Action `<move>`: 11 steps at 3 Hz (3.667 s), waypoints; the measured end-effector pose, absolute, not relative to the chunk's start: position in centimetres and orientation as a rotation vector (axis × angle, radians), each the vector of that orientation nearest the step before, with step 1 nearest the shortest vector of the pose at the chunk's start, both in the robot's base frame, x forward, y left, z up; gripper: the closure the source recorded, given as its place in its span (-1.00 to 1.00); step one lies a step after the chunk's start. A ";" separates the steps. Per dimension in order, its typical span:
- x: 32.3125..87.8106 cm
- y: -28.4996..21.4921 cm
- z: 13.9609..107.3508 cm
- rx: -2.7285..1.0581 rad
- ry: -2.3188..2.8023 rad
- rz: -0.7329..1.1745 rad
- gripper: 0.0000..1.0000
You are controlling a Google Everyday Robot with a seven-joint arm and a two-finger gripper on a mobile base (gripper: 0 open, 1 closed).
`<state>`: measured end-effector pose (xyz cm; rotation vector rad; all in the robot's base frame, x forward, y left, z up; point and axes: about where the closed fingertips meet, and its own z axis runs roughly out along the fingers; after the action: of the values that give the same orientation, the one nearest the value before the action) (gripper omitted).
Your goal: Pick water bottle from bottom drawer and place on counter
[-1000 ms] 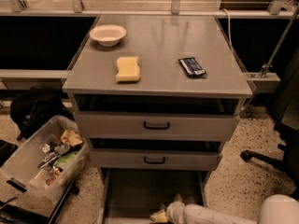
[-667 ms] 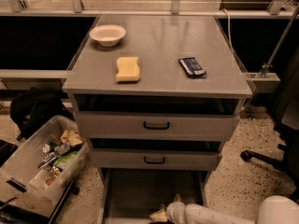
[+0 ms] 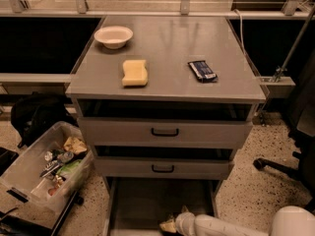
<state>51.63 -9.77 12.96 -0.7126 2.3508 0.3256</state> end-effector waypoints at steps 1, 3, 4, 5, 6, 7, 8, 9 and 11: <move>51.6 -9.8 13.0 -0.713 2.351 0.326 -0.16; 51.6 -9.8 13.0 -0.713 2.351 0.326 0.77; 51.6 -9.8 13.0 -0.713 2.351 0.326 1.00; 51.6 -9.8 13.0 -0.713 2.351 0.326 1.00; 50.1 -9.1 15.5 -0.730 2.313 0.299 1.00; 47.1 -7.9 20.6 -0.761 2.239 0.248 1.00; 48.3 -10.6 31.9 -0.730 2.078 0.035 1.00; 47.5 -14.0 44.0 -0.648 1.923 -0.190 1.00; 45.5 -14.9 48.2 -0.598 1.875 -0.273 1.00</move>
Offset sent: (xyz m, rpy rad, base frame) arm 0.0000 0.0000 0.0000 0.0000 0.0000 0.0000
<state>45.49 -14.95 48.25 -0.5984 1.8748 -0.2727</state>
